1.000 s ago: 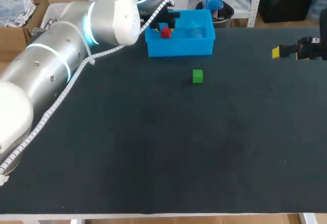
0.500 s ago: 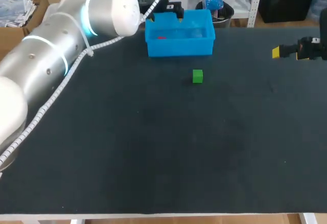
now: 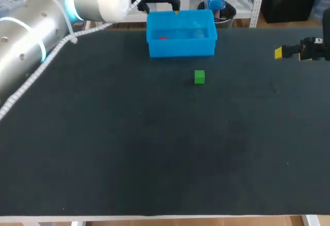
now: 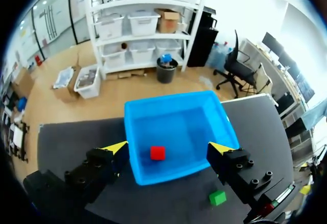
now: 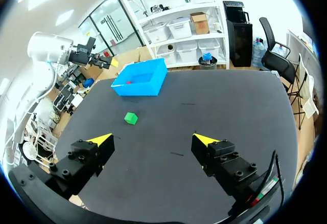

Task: Use the left arm to pick the red cube and place it into the blue plastic box first, then use the right arm to grasp the green cube and put it into the same blue plastic box after the first action is fully finished.

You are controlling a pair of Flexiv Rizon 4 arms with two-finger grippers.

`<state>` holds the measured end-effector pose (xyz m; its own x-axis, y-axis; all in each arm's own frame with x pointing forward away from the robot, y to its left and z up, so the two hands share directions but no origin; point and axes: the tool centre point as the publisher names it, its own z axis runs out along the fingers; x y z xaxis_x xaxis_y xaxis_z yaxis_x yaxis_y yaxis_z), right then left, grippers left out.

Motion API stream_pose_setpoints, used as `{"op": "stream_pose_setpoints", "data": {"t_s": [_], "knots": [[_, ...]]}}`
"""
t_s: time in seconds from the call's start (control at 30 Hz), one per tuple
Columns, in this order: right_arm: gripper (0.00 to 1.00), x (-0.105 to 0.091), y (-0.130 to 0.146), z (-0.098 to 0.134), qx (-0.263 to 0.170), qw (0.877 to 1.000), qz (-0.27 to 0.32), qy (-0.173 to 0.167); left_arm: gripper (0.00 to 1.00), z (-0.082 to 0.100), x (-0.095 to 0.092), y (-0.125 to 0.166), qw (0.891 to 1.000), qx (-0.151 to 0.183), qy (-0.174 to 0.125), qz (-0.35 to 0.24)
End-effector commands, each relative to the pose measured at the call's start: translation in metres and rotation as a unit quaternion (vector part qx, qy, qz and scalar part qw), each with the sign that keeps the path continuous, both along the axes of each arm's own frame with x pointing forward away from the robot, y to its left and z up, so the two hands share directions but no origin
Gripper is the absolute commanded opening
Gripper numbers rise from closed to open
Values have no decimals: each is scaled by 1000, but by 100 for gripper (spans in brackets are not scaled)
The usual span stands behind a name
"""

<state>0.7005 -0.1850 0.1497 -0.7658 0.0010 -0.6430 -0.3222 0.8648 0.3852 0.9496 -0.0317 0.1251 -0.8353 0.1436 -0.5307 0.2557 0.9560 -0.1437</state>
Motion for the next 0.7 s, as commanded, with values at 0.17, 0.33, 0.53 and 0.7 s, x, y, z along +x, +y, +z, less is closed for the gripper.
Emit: {"op": "stream_pose_setpoints", "data": {"t_s": [0.17,0.33,0.53,0.7], "knots": [[100,0,0,0,0,1000,1,0,100,28,-105,54,999,-25,-44,-14],[100,0,0,0,0,1000,1,0,100,37,-140,75,998,-33,-54,-18],[100,0,0,0,0,1000,1,0,100,37,-184,98,996,-47,-69,-32],[100,0,0,0,0,1000,1,0,100,27,-218,118,993,-44,-95,-47]]}}
